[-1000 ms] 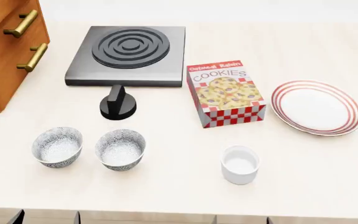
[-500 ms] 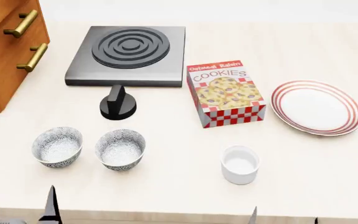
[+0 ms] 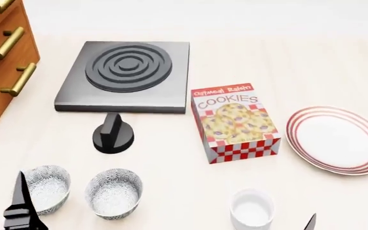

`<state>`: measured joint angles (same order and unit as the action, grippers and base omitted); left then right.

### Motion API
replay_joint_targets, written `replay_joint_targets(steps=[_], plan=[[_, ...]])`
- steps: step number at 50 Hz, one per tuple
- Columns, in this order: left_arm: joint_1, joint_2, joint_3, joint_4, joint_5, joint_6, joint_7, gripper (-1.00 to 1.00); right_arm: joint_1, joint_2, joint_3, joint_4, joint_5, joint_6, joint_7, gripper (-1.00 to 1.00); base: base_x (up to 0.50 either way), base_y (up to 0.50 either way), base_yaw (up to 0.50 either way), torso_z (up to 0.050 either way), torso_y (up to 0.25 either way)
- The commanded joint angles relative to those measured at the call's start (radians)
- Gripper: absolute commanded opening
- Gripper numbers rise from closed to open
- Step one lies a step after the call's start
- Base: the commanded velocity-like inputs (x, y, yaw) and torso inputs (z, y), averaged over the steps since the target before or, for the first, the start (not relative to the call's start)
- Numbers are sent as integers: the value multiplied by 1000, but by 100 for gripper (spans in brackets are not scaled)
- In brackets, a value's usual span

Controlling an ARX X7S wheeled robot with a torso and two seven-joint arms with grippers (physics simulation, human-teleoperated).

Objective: Pick the akita bowl from table center and place it on the plate.

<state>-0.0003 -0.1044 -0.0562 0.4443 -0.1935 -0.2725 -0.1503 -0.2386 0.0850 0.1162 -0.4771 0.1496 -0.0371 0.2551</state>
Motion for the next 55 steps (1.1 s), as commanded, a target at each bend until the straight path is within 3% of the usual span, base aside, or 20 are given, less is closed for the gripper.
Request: replay_joint_targets(steps=[1,21,49,54,55], plan=[[-6,-15,1,4,-18,1,-17,100,-13,16,-2,-21,14,-11,25,100,500,0,0,0,0],[-4,-34,17,9,-40,-2,-35,100,-25,38,-10,-29,26,-23,63,100,498,0,0,0,0],[-7,-54,27,9,-69,-2,-60,100,-40,67,-31,-40,23,-39,96,100,-89,0,0,0,1],[-8,-61,23,19,-77,-9,-66,100,-1,80,-61,-59,97,53,76,100,0,0,0,0,0],[-8,-65,18,25,-80,-12,-68,100,20,93,-84,-86,96,136,85,100,0,0,0,0,0]])
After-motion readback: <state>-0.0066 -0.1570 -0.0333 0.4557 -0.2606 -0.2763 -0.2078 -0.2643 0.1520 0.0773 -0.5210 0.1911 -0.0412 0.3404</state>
